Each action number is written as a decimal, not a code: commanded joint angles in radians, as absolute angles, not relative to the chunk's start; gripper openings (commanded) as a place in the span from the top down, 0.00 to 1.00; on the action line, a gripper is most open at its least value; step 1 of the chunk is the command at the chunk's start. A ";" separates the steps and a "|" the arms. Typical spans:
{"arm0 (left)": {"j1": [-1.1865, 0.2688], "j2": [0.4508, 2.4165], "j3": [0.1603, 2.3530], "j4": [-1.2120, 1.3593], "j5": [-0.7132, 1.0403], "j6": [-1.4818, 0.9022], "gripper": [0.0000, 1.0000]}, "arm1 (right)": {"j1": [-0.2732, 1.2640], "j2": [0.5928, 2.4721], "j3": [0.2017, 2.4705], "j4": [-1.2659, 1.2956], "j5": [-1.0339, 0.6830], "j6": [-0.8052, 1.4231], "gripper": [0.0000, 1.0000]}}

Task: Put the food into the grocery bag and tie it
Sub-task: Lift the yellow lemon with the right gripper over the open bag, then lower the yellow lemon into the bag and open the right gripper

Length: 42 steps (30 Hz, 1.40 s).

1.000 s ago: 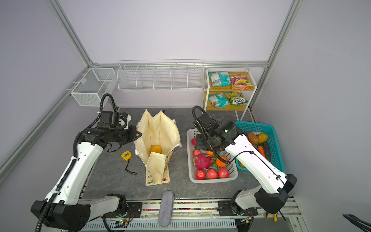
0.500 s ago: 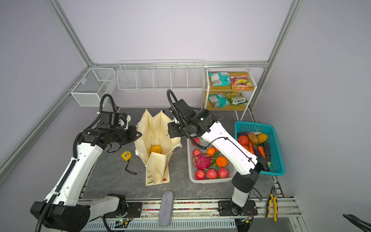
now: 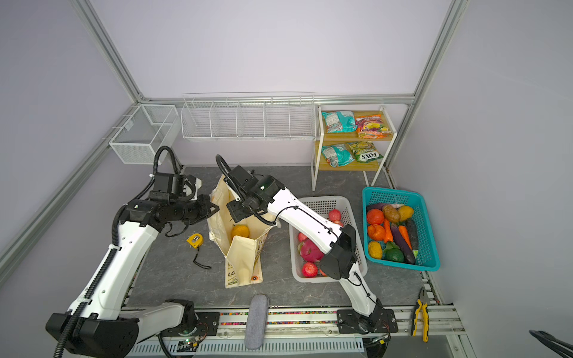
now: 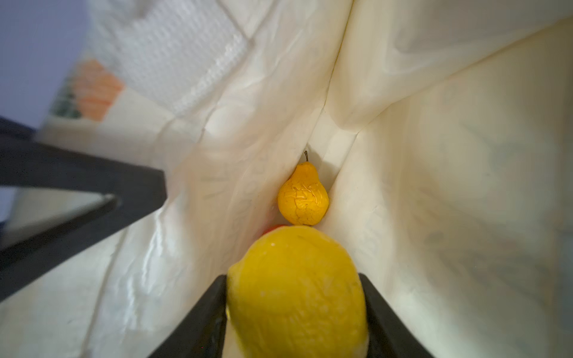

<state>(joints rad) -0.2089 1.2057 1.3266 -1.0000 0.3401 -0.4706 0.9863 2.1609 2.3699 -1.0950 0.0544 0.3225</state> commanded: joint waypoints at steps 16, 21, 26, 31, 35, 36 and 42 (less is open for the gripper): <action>-0.216 1.180 1.331 -1.019 0.361 -0.475 1.00 | 0.999 2.322 2.312 -1.037 -0.015 0.310 0.53; -0.216 1.175 1.340 -1.013 0.347 -0.477 1.00 | 1.001 2.332 2.242 -1.009 -0.015 0.308 0.53; -0.216 1.180 1.349 -1.006 0.342 -0.478 1.00 | 0.999 2.359 2.207 -0.988 -0.015 0.315 0.53; -0.215 1.176 1.348 -1.001 0.331 -0.482 1.00 | 0.999 2.390 2.186 -0.984 -0.004 0.326 0.51; -0.215 1.167 1.348 -1.005 0.314 -0.483 1.00 | 0.996 2.388 2.128 -0.965 0.018 0.344 0.47; -0.215 1.166 1.348 -1.005 0.311 -0.484 1.00 | 0.995 2.383 2.112 -0.965 0.026 0.349 0.46; -0.215 1.161 1.348 -1.010 0.313 -0.488 1.00 | 0.988 2.351 2.060 -0.921 0.073 0.367 0.37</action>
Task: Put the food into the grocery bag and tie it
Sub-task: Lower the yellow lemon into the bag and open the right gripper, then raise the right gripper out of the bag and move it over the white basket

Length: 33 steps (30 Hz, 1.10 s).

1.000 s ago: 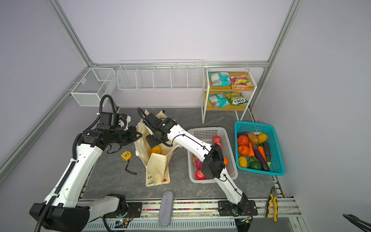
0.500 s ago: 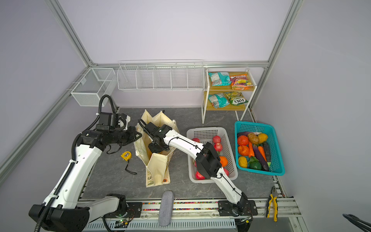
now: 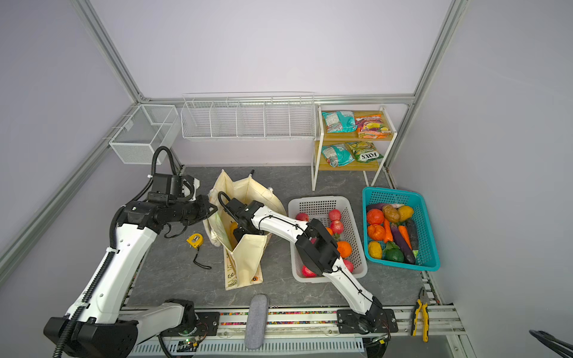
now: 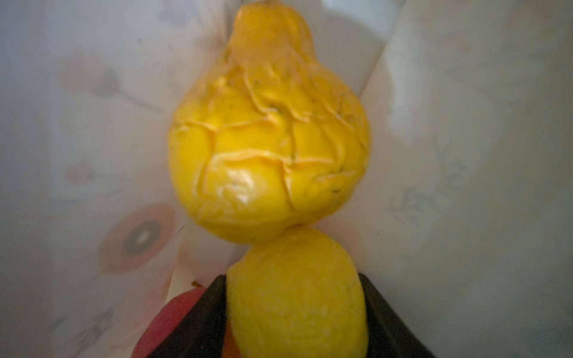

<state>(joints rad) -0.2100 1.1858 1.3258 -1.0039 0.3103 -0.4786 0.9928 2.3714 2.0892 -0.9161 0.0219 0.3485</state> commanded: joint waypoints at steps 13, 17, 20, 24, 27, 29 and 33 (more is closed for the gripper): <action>-0.215 1.156 1.345 -1.006 0.317 -0.475 1.00 | 0.985 2.263 2.127 -0.950 0.099 0.387 0.01; -0.215 1.145 1.324 -0.984 0.327 -0.479 1.00 | 0.985 2.232 2.194 -1.017 0.099 0.401 0.12; -0.215 1.144 1.322 -0.974 0.338 -0.477 1.00 | 0.988 2.189 2.232 -1.057 0.121 0.420 0.12; -0.215 1.140 1.317 -0.957 0.353 -0.473 1.00 | 0.990 2.114 2.255 -1.079 0.147 0.444 0.12; -0.215 1.144 1.310 -0.946 0.367 -0.473 1.00 | 0.991 2.061 2.290 -1.095 0.168 0.448 0.12; -0.215 1.151 1.310 -0.947 0.369 -0.472 1.00 | 0.990 2.029 2.316 -1.103 0.182 0.442 0.12; -0.215 1.167 1.330 -0.956 0.358 -0.475 1.00 | 0.985 1.970 2.332 -1.109 0.188 0.417 0.12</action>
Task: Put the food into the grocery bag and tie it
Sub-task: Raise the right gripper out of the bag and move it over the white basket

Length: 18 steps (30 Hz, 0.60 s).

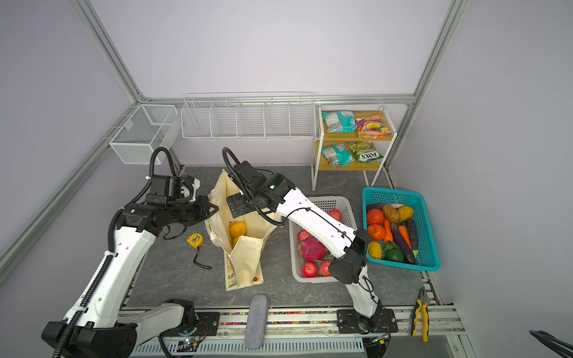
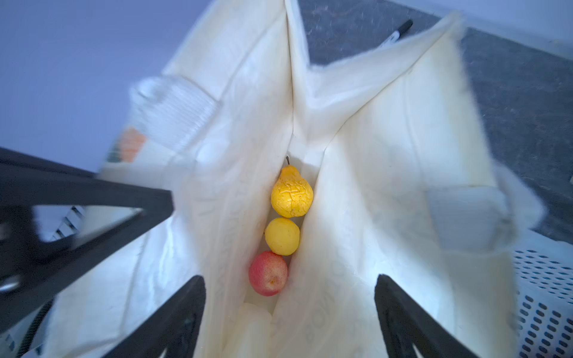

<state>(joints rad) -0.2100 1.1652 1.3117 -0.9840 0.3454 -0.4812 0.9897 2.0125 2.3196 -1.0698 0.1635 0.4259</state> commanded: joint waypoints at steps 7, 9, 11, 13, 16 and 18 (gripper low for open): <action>-0.215 1.179 1.348 -0.988 0.314 -0.501 1.00 | 0.944 1.875 2.325 -1.124 0.176 0.356 0.12; -0.216 1.181 1.358 -0.999 0.296 -0.514 1.00 | 0.907 1.845 2.306 -1.119 0.165 0.347 0.12; -0.215 1.181 1.363 -0.998 0.283 -0.531 1.00 | 0.849 1.809 2.267 -1.100 0.148 0.345 0.12; -0.216 1.187 1.371 -0.997 0.273 -0.539 1.00 | 0.788 1.768 2.197 -1.066 0.151 0.359 0.12; -0.215 1.199 1.382 -1.002 0.255 -0.545 1.00 | 0.692 1.688 2.037 -0.947 0.104 0.389 0.12; -0.215 1.196 1.375 -0.999 0.236 -0.545 1.00 | 0.641 1.640 1.919 -0.851 0.088 0.413 0.12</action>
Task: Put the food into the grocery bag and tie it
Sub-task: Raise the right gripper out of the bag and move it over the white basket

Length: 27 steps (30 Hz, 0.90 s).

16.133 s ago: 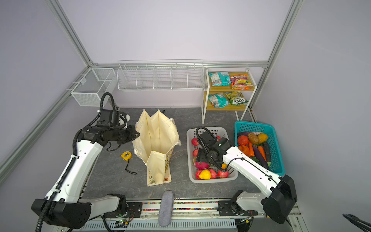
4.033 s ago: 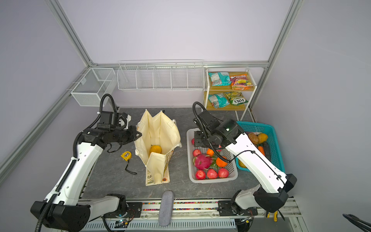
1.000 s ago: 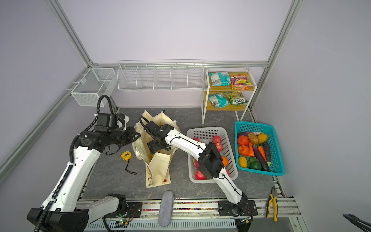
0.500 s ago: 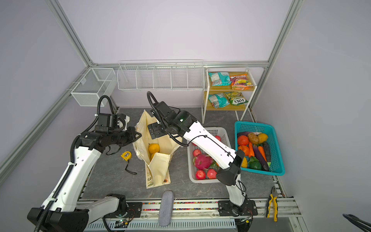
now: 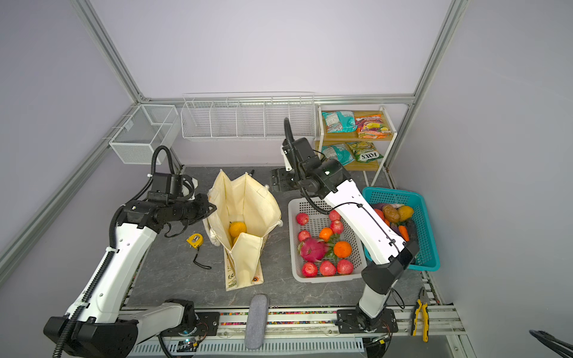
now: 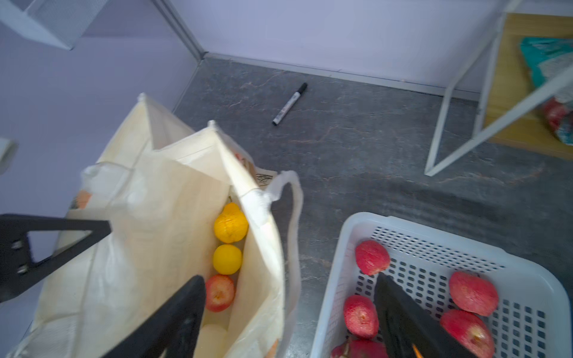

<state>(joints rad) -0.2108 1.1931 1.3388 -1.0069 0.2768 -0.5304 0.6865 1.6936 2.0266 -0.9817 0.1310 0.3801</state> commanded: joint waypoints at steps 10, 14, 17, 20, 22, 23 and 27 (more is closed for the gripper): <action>-0.216 1.231 1.401 -1.021 0.219 -0.573 1.00 | 0.449 1.585 1.621 -0.870 0.146 0.798 0.12; -0.219 1.235 1.389 -1.008 0.219 -0.584 1.00 | 0.427 1.639 1.602 -0.950 0.126 0.895 0.12; -0.219 1.233 1.373 -0.998 0.222 -0.586 1.00 | 0.426 1.658 1.548 -0.979 0.116 0.950 0.12; -0.221 1.235 1.373 -1.000 0.238 -0.593 1.00 | 0.423 1.660 1.473 -0.981 0.109 1.051 0.11; -0.225 1.228 1.371 -0.993 0.238 -0.598 1.00 | 0.424 1.662 1.430 -0.970 0.103 1.115 0.08; -0.225 1.229 1.370 -0.990 0.236 -0.600 1.00 | 0.423 1.665 1.418 -0.965 0.103 1.140 0.06; -0.225 1.241 1.378 -0.984 0.242 -0.606 1.00 | 0.425 1.691 1.396 -0.966 0.105 1.222 0.01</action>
